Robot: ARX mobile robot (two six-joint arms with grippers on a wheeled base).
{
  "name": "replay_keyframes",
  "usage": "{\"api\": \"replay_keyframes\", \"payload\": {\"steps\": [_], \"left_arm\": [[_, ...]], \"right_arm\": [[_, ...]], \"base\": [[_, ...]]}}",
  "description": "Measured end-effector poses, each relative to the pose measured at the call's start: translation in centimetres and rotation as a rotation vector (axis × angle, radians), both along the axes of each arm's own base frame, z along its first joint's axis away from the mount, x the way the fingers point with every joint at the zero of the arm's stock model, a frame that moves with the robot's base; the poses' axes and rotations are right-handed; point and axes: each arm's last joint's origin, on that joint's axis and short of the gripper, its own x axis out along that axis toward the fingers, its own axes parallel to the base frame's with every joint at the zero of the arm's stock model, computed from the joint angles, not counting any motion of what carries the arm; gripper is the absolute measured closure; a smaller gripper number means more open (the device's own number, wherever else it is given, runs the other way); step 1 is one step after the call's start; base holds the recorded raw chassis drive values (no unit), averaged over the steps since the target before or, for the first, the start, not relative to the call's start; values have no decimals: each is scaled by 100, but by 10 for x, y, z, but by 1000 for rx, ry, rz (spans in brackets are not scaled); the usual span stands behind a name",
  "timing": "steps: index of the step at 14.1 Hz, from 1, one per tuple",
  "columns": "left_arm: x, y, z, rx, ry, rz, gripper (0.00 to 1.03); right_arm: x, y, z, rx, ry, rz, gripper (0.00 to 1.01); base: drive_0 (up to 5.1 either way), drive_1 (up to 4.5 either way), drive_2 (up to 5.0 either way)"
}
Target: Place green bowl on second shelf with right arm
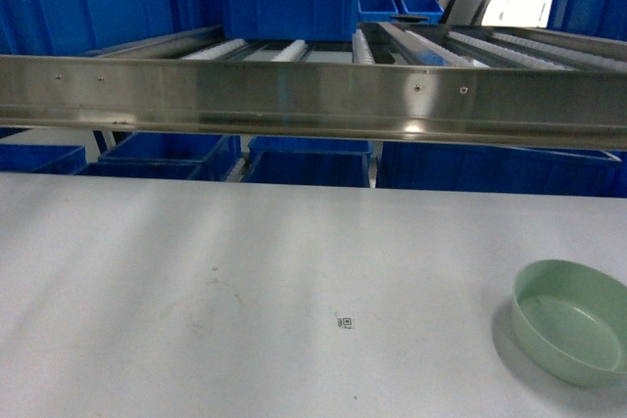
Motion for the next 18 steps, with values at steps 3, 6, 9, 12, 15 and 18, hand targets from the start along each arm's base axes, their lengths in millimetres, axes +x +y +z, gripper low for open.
{"api": "replay_keyframes", "payload": {"steps": [3,6,9,12,15,18], "left_arm": [[0,0,0,0,0,0,5],[0,0,0,0,0,0,5],[0,0,0,0,0,0,5],[0,0,0,0,0,0,5],[0,0,0,0,0,0,5],[0,0,0,0,0,0,5]], "right_arm": [[36,-12,-9,-54,182,-9,3],[66,-12,-5,-58,243,15,3],[100,1,-19,-103,348,69,3],[134,6,-37,-157,420,70,3],[150,4,-50,-176,471,74,3],[164,-4,-68,-204,530,81,3]], "base": [[0,0,0],[0,0,0],[0,0,0],[0,0,0],[0,0,0],[0,0,0]]}}
